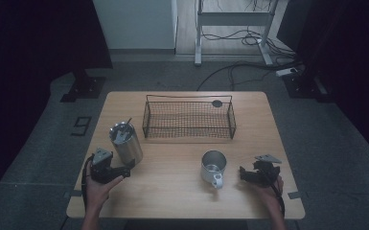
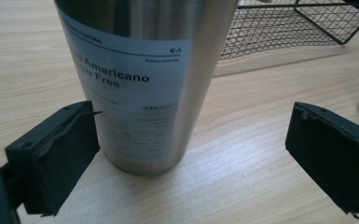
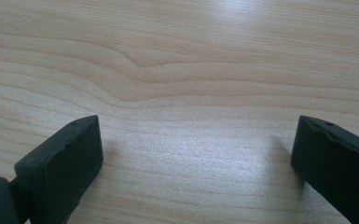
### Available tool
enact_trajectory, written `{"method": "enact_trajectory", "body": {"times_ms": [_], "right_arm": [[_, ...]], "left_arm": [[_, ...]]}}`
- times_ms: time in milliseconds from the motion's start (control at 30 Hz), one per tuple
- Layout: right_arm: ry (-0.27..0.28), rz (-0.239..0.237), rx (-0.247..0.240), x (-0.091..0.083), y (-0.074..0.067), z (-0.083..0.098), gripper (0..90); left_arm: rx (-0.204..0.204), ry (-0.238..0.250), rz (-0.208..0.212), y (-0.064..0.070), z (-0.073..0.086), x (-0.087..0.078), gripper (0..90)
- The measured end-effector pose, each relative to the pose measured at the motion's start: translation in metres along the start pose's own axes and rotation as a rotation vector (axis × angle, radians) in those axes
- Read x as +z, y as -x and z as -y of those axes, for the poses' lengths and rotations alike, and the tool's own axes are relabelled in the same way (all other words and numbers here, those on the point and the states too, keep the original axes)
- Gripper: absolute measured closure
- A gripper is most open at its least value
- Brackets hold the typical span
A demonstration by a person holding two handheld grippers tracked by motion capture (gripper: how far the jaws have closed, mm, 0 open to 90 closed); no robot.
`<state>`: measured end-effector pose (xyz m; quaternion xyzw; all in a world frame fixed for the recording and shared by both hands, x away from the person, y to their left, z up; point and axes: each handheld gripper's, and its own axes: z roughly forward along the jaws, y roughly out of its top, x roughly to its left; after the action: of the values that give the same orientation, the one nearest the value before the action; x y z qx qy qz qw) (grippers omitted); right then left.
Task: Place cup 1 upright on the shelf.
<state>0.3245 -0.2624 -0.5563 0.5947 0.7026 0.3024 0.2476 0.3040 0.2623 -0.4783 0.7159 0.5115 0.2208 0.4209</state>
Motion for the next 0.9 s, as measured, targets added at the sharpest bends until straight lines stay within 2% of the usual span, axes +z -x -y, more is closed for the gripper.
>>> {"method": "enact_trajectory", "body": {"times_ms": [233, 400, 733, 767, 900], "right_arm": [[0.001, -0.001, 0.001, 0.0, 0.0, 0.0, 1.8], [0.002, 0.0, 0.001, 0.0, 0.0, 0.0, 2.2], [0.003, 0.003, 0.002, 0.0, 0.0, 0.0, 2.8], [0.002, 0.003, 0.003, 0.0, 0.0, 0.0, 2.8], [0.003, 0.004, 0.004, 0.0, 0.0, 0.0, 2.9]], "left_arm": [[-0.012, 0.017, -0.004, -0.003, -0.004, 0.008, 0.9], [-0.008, 0.003, -0.006, -0.008, -0.007, 0.014, 0.7], [-0.026, 0.014, -0.002, -0.014, -0.013, 0.015, 0.9], [-0.042, 0.019, 0.013, -0.015, -0.014, 0.015, 1.3], [-0.039, 0.023, 0.009, -0.015, -0.017, 0.016, 1.3]]}}
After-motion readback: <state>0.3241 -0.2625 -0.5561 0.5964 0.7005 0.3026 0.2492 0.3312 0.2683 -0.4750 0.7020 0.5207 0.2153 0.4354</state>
